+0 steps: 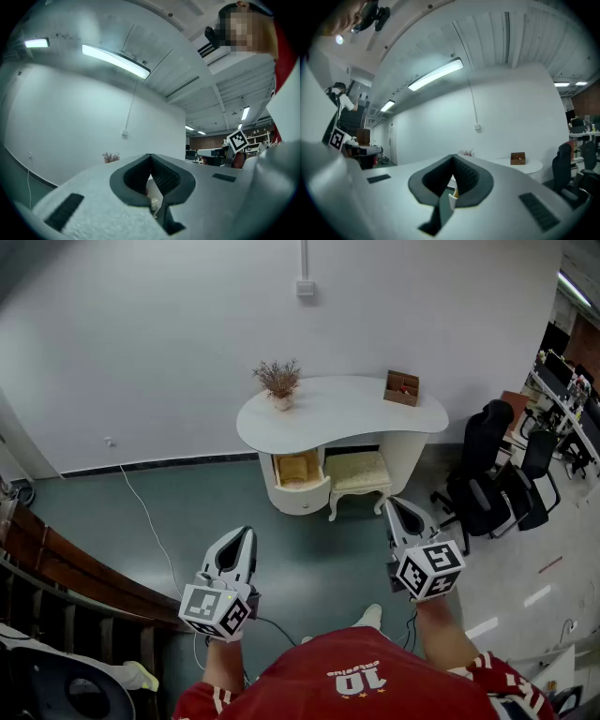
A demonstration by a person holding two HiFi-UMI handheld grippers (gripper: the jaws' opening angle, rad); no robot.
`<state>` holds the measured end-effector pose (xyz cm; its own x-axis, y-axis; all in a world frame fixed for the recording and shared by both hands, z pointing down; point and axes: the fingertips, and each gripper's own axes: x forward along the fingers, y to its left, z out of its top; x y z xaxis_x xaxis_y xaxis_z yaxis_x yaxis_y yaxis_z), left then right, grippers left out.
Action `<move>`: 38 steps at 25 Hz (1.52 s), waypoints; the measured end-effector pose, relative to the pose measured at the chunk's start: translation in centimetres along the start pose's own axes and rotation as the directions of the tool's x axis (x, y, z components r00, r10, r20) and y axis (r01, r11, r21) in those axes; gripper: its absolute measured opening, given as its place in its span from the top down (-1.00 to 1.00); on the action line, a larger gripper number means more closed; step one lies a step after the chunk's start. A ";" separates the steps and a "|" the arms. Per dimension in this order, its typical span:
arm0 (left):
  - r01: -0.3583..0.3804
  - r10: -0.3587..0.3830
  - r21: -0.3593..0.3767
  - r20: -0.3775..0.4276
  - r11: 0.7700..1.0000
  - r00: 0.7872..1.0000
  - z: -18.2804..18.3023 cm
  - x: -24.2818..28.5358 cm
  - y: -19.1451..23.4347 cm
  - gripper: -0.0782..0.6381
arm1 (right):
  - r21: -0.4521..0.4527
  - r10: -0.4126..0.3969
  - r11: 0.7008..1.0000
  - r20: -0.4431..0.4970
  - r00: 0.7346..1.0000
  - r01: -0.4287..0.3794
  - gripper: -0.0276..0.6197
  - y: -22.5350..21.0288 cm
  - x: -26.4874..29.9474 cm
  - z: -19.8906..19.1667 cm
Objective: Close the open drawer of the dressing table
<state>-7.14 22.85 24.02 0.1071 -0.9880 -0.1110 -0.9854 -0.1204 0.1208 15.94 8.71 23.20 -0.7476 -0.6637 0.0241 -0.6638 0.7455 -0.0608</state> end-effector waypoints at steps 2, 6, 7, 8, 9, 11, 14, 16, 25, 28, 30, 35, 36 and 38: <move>-0.006 0.006 0.003 0.002 1.000 1.000 0.0 -0.2 0.6 0.78 | -0.002 0.004 1.000 -0.009 1.000 -0.004 0.91 0.3 0.0 -0.2; -0.013 0.013 0.018 0.005 1.000 1.000 0.1 -0.5 0.9 0.79 | -0.006 0.002 1.000 -0.012 1.000 -0.002 0.91 0.6 -0.4 -0.3; -0.011 0.011 0.021 0.004 1.000 1.000 0.1 -0.5 1.0 0.79 | -0.008 0.003 1.000 -0.014 1.000 -0.004 0.91 0.7 -0.4 -0.3; -0.009 0.009 0.026 0.003 1.000 1.000 0.1 -0.4 1.0 0.79 | -0.013 0.007 1.000 -0.018 1.000 -0.007 0.91 0.9 -0.3 -0.4; -0.006 0.006 0.032 0.001 0.999 1.000 0.1 -0.4 1.0 0.79 | -0.021 0.011 1.000 -0.026 1.000 -0.012 0.91 1.2 -0.2 -0.4; 0.000 0.000 0.049 -0.002 0.999 1.000 0.0 -0.3 0.8 0.79 | -0.039 0.020 0.999 -0.041 0.999 -0.021 0.91 1.5 -0.1 -0.7; 0.007 -0.007 0.059 -0.009 0.998 1.000 -0.5 0.1 0.6 0.79 | -0.050 0.017 0.999 -0.047 0.999 -0.020 0.91 1.4 0.1 -1.0; 0.015 -0.015 0.047 -0.012 0.999 1.000 -0.7 0.2 0.6 0.79 | -0.052 0.020 0.998 -0.044 0.999 -0.023 0.91 1.5 0.5 -0.8; 0.034 -0.034 0.009 -0.019 0.999 0.999 -1.3 0.6 1.7 0.79 | -0.033 0.059 0.998 -0.022 0.998 -0.060 0.90 3.4 2.8 -0.3; 0.024 -0.024 -0.011 -0.015 1.000 1.000 -0.9 0.9 2.7 0.79 | -0.036 0.057 0.998 -0.039 0.998 -0.059 0.90 3.3 3.7 -0.5; 0.023 -0.023 -0.035 -0.018 0.999 1.000 -1.8 1.3 3.0 0.78 | -0.039 0.049 0.998 -0.056 0.997 -0.051 0.90 2.6 3.8 -1.1; 0.013 -0.017 -0.159 -0.023 0.987 1.000 -4.2 3.4 4.8 0.79 | -0.039 0.029 0.999 -0.093 0.995 -0.033 0.90 0.5 5.6 -3.3; 0.015 -0.018 -0.177 -0.015 0.984 1.000 -4.2 4.2 5.2 0.79 | -0.036 0.029 0.999 -0.101 0.994 -0.033 0.90 0.0 6.1 -3.7; 0.018 -0.021 -0.167 -0.014 0.986 1.000 -4.3 6.2 5.6 0.79 | -0.031 0.031 0.999 -0.109 0.994 -0.035 0.90 -1.3 7.1 -4.2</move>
<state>-11.42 15.66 28.22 0.1293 -0.9865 -0.1001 -0.9472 -0.1527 0.2821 11.42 3.25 27.60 -0.7659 -0.6296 0.1309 -0.6379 0.7695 -0.0309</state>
